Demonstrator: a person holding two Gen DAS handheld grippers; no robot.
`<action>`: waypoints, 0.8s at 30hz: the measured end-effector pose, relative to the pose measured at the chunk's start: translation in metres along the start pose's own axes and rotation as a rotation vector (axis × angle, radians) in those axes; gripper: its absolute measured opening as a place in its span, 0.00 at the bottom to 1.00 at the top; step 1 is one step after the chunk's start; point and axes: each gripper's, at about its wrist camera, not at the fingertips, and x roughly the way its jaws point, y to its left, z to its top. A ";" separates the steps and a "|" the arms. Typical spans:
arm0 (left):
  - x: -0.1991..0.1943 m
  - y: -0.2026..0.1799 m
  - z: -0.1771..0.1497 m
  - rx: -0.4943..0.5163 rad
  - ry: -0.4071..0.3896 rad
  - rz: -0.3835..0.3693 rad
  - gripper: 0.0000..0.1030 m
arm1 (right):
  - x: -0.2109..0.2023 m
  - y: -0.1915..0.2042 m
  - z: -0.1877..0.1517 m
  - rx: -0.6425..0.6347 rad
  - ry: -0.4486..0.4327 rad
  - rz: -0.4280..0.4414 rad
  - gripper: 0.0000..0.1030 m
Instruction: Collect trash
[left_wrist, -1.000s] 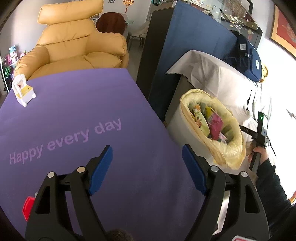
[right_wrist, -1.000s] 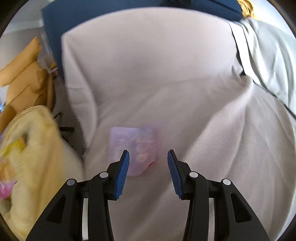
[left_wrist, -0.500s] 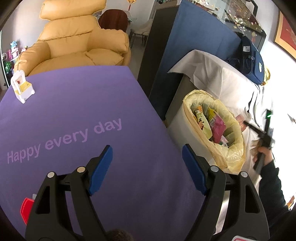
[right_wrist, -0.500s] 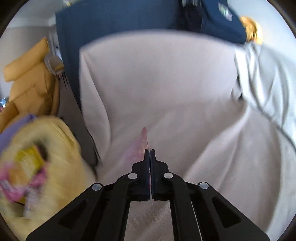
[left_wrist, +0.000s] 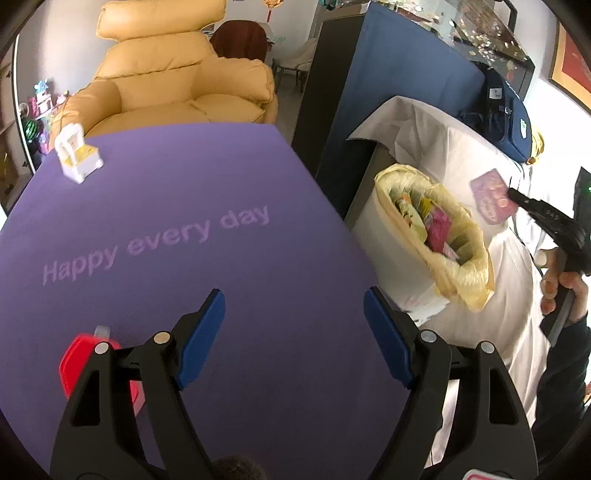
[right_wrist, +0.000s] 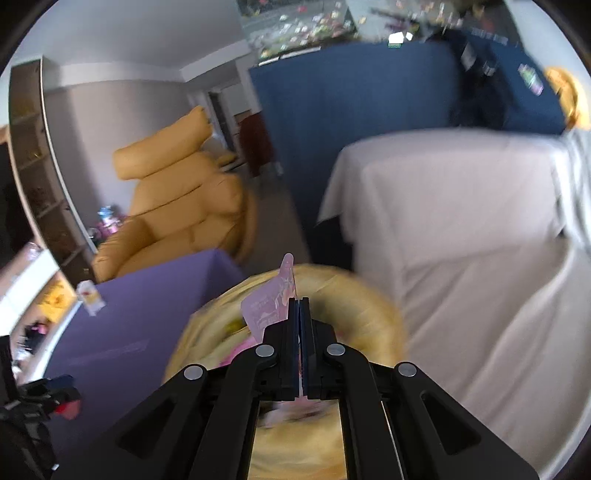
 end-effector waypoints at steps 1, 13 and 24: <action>-0.004 0.002 -0.003 -0.004 0.002 0.005 0.71 | 0.007 0.003 -0.004 0.002 0.021 0.016 0.03; -0.049 -0.003 -0.025 0.004 -0.097 0.019 0.71 | 0.013 0.034 -0.021 -0.044 0.063 -0.006 0.52; -0.061 -0.020 -0.029 0.048 -0.124 0.159 0.71 | -0.039 0.125 -0.091 -0.198 0.101 0.149 0.52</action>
